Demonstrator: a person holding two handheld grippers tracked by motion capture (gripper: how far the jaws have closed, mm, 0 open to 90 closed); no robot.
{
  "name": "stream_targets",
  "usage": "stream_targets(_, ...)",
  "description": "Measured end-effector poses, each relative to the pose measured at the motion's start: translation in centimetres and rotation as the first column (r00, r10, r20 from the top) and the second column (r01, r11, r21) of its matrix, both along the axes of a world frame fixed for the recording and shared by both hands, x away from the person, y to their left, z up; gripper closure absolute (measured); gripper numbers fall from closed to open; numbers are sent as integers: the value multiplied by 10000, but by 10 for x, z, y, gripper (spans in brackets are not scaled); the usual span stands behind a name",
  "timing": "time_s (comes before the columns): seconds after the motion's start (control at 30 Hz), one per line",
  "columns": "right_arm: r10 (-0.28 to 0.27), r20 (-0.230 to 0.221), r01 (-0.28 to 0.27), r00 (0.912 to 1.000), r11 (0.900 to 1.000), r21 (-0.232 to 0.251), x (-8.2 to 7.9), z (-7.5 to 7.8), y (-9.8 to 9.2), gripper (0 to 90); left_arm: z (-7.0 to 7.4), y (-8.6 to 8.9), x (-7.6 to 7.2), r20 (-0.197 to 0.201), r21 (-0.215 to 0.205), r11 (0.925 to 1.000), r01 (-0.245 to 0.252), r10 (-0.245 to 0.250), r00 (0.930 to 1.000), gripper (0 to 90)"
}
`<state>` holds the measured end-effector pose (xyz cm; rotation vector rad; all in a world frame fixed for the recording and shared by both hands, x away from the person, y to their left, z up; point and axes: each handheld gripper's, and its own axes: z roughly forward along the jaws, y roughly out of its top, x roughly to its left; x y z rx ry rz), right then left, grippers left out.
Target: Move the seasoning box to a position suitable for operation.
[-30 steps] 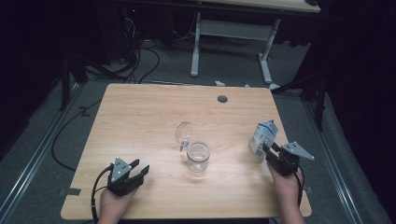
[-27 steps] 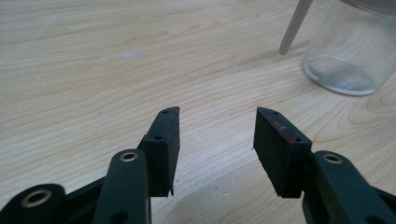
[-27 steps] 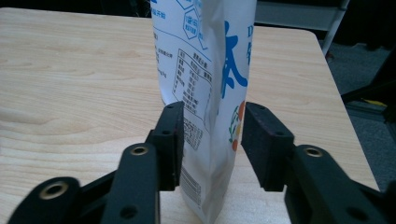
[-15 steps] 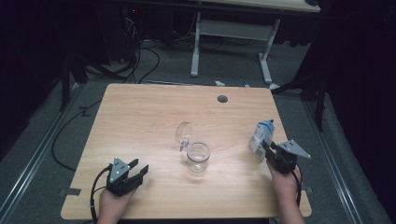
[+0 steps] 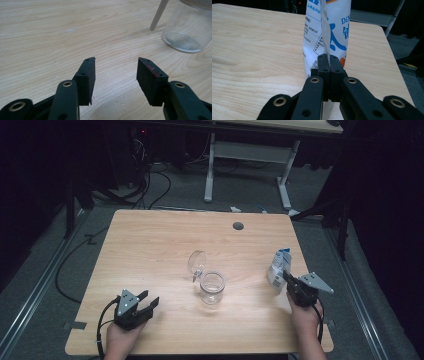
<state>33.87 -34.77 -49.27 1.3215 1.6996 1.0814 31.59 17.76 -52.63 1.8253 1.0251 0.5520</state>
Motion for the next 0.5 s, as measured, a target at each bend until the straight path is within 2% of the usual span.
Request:
stream_targets(0.17,50,-166,-48,9999,9999,112,1,2,0,900,-1,2,0,-57,-295,9994,199,-201,9998,479)
stream_targets(0.33,97,-312,-91,9995,9998,194,1,4,0,900,1,5,-1,83,-541,9977,415,-411,9991,447)
stream_targets(0.5,190,-396,-181,9990,9995,248,2,7,1,900,2,5,-3,276,-564,9969,552,-538,9982,430)
